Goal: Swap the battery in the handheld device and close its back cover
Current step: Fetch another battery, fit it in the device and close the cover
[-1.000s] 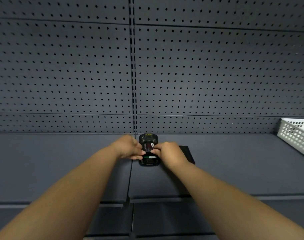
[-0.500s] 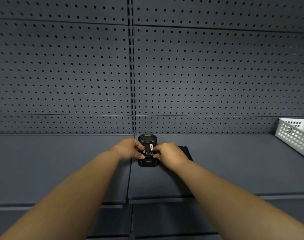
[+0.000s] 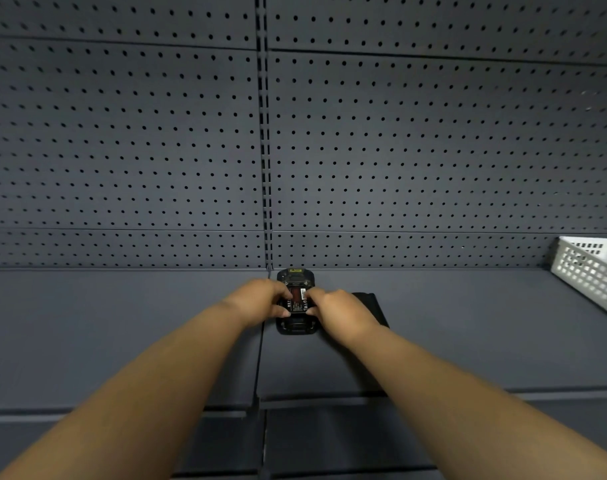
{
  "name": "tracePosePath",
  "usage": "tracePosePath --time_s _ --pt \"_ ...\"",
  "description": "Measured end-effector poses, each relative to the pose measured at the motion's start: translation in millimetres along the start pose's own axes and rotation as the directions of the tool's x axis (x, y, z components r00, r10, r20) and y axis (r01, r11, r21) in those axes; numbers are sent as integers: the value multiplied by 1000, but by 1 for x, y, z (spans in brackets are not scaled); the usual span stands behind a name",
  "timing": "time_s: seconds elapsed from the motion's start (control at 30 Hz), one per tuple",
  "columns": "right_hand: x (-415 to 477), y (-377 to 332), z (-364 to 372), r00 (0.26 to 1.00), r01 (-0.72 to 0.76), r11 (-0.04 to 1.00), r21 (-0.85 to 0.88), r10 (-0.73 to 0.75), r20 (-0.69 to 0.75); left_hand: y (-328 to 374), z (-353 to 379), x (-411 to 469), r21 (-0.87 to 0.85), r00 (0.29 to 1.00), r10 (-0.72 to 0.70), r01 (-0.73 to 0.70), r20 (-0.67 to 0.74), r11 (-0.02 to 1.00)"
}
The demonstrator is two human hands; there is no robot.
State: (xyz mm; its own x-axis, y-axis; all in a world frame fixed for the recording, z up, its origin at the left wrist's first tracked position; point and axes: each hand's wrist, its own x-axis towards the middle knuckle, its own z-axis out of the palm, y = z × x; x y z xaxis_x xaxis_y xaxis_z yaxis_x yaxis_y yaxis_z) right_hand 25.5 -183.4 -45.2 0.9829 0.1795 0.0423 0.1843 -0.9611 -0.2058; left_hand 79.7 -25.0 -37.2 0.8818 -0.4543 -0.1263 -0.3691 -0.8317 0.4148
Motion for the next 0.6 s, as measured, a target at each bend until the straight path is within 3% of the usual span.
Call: tracePosePath --time_s 0.33,0.6 --pt "2 1 3 999 -30 996 81 32 -27 -5 5 1 16 997 65 -64 -32 998" --pt "0 2 -2 997 -74 987 144 68 41 6 -2 0 82 998 41 -44 45 996"
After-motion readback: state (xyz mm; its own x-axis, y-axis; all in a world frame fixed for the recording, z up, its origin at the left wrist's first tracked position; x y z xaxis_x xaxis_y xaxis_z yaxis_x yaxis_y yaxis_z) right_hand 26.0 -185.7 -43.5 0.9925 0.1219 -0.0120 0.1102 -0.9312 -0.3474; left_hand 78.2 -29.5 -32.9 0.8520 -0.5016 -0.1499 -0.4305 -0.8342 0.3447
